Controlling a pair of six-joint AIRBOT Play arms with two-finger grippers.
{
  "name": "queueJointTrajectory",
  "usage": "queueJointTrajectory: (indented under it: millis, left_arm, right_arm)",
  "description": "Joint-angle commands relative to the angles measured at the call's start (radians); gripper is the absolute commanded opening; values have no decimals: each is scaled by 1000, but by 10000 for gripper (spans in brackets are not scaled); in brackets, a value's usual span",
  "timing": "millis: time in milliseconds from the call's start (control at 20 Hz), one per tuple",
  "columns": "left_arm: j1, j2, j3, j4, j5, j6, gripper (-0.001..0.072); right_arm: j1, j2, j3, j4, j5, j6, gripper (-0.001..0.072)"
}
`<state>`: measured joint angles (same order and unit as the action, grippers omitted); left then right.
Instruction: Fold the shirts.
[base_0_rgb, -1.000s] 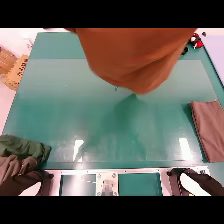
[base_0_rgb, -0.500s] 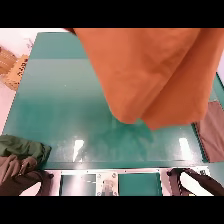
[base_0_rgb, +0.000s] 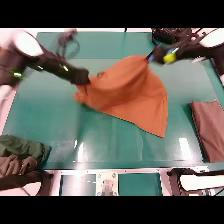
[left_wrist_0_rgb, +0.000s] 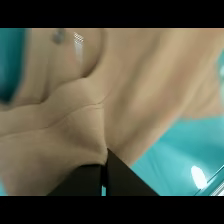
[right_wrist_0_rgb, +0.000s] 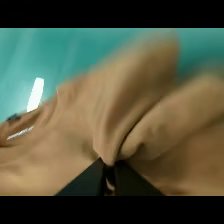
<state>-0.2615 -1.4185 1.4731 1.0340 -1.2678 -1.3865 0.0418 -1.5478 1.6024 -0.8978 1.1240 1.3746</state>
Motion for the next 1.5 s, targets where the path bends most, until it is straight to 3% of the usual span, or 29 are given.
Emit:
queueJointTrajectory:
  millis: [0, 150, 300, 450, 500, 550, 600, 650, 850, 950, 1250, 1300, 1350, 1400, 1450]
  left_arm:
    - [0, -183, -84, 26, 7, -1, 22]
    - [5, -238, -84, 34, 78, 0, 21]
    - [52, -238, -48, 35, 69, 0, 21]
    - [111, -238, -13, 34, 34, 3, 23]
    - [127, -237, -10, 31, 29, 16, 60]
    - [135, -237, -9, 28, 22, 28, 333]
    - [147, -237, -9, 24, 11, 28, 501]
    - [154, -237, -6, 23, -3, 40, 503]
    - [223, -237, 64, 20, -136, 60, 503]
    - [266, -237, 102, 12, -205, 60, 503]
    - [343, -237, 111, -29, -262, 60, 503]
    - [344, -237, 111, -31, -262, 60, 503]
    - [344, -237, 111, -34, -261, 59, 503]
    - [344, -237, 111, -43, -261, 60, 503]
    - [344, -237, 111, -51, -263, 59, 503]
  right_arm:
    - [54, -197, -64, 4, 3, 62, 225]
    - [-23, -197, -55, 3, 17, 92, 253]
    - [-180, -107, -56, -21, 136, 94, 250]
    - [-322, 42, -213, -132, 211, 119, 249]
    - [-358, 102, -308, -160, 208, 123, 249]
    - [-391, 161, -413, -174, 204, 130, 255]
    - [-423, 219, -527, -182, 199, 142, 312]
    - [-451, 266, -638, -186, 188, 145, 374]
    - [-483, 323, -945, -188, 127, 144, 392]
    - [-481, 323, -1023, -188, 81, 144, 478]
    - [-442, 323, -1063, -163, 14, 142, 476]
    - [-418, 322, -1063, -133, -24, 131, 456]
    - [-392, 322, -1062, -96, -85, 111, 318]
    - [-372, 322, -1057, -66, -143, 81, 75]
    - [-360, 323, -1041, -56, -178, 59, 16]
